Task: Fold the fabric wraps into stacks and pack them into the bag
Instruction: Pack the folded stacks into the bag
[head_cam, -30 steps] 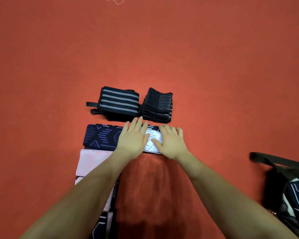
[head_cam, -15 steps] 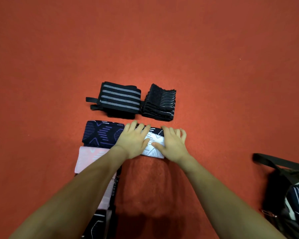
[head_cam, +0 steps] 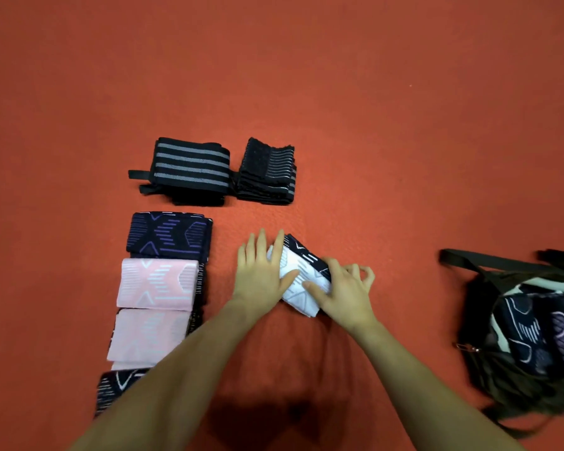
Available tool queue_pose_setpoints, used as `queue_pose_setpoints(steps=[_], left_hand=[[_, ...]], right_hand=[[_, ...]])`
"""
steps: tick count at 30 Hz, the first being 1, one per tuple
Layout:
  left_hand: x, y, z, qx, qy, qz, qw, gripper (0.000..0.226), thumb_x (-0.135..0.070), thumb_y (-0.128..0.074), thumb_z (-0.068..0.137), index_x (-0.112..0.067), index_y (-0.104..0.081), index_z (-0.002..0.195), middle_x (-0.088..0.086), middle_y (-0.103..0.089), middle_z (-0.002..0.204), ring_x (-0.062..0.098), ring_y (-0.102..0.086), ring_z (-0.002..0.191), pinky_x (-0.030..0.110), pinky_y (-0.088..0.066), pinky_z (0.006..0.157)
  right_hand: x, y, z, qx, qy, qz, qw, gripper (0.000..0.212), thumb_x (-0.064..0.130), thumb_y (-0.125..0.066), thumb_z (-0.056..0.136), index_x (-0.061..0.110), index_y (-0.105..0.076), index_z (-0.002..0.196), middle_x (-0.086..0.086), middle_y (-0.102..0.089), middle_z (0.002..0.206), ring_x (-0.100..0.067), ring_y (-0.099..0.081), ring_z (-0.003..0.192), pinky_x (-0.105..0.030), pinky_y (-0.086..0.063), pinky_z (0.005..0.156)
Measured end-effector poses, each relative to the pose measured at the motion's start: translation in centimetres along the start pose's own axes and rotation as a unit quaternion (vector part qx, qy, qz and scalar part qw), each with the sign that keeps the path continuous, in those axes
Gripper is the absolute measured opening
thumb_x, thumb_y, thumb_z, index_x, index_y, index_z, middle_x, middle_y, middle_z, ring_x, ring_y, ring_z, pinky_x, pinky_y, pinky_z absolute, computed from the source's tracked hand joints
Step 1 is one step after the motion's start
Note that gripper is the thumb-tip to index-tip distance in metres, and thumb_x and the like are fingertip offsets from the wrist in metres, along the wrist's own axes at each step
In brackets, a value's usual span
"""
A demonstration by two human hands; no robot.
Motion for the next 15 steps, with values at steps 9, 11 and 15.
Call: queue_pose_setpoints(steps=[9, 11, 15], left_hand=[[-3.3, -2.4, -1.1, -0.008, 0.097, -0.175, 0.98, 0.066, -0.042, -0.045, 0.095, -0.009, -0.023, 0.148, 0.011, -0.032, 0.151, 0.027, -0.022, 0.141, 0.042, -0.011, 0.113], [-3.0, -2.6, -0.6, 0.021, 0.061, -0.182, 0.981, 0.066, -0.035, -0.04, 0.098, -0.017, -0.008, 0.152, 0.005, -0.013, 0.158, 0.021, -0.001, 0.146, 0.039, 0.002, 0.115], [-3.4, -2.3, 0.2, 0.043, 0.03, -0.131, 0.99, 0.063, -0.038, -0.034, 0.1, -0.024, -0.002, 0.153, 0.007, -0.018, 0.155, 0.024, -0.004, 0.145, 0.044, 0.006, 0.114]], right_hand=[[-2.5, -1.2, -1.8, -0.034, -0.026, 0.028, 0.999, 0.069, 0.07, -0.02, 0.077, 0.02, -0.055, 0.108, 0.008, -0.06, 0.101, -0.019, -0.041, 0.102, -0.036, -0.007, 0.095], [-3.2, -1.3, -1.7, -0.022, -0.013, 0.024, 0.999, 0.071, 0.07, -0.018, 0.077, 0.02, -0.054, 0.113, 0.007, -0.058, 0.107, -0.019, -0.04, 0.106, -0.036, -0.006, 0.097], [-4.3, -1.6, -1.2, -0.005, 0.035, 0.007, 0.999, 0.074, 0.066, -0.015, 0.08, 0.018, -0.049, 0.125, 0.006, -0.057, 0.115, -0.018, -0.042, 0.114, -0.038, -0.003, 0.101]])
Point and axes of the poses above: each hand's wrist, its own z-axis towards the middle knuckle, its own y-axis out of the back of the hand, x = y × z, the point moved 1 cm from there along z, towards the middle knuckle
